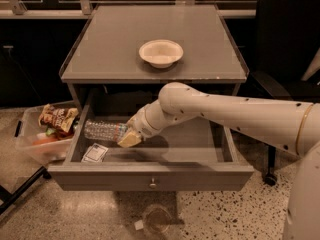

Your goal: Pick water bottle from top drawer and place on counter

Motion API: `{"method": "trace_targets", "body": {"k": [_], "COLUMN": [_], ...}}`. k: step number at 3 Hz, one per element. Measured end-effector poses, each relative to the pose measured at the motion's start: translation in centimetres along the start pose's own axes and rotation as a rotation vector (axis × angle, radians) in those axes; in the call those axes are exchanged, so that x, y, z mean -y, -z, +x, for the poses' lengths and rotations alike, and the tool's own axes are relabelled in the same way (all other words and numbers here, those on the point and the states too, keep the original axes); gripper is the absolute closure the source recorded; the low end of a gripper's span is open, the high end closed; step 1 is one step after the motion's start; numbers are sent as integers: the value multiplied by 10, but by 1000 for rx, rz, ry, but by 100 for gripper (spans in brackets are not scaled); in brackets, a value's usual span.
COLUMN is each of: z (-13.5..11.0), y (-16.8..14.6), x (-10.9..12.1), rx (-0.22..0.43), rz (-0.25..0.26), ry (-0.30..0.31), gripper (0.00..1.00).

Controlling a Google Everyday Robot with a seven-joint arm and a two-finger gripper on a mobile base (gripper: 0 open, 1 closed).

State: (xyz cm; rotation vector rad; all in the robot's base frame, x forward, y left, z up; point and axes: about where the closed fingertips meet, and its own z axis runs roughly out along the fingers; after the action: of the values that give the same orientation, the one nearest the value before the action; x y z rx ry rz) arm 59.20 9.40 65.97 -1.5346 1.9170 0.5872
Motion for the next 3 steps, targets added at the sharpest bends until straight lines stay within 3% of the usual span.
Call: {"method": "trace_targets", "body": {"k": [2, 3], "z": [-78, -120], "y": [55, 74], "x": [15, 29], "rx": [22, 39], "rz": [105, 171], "ry": [185, 240], "gripper": [100, 100]}}
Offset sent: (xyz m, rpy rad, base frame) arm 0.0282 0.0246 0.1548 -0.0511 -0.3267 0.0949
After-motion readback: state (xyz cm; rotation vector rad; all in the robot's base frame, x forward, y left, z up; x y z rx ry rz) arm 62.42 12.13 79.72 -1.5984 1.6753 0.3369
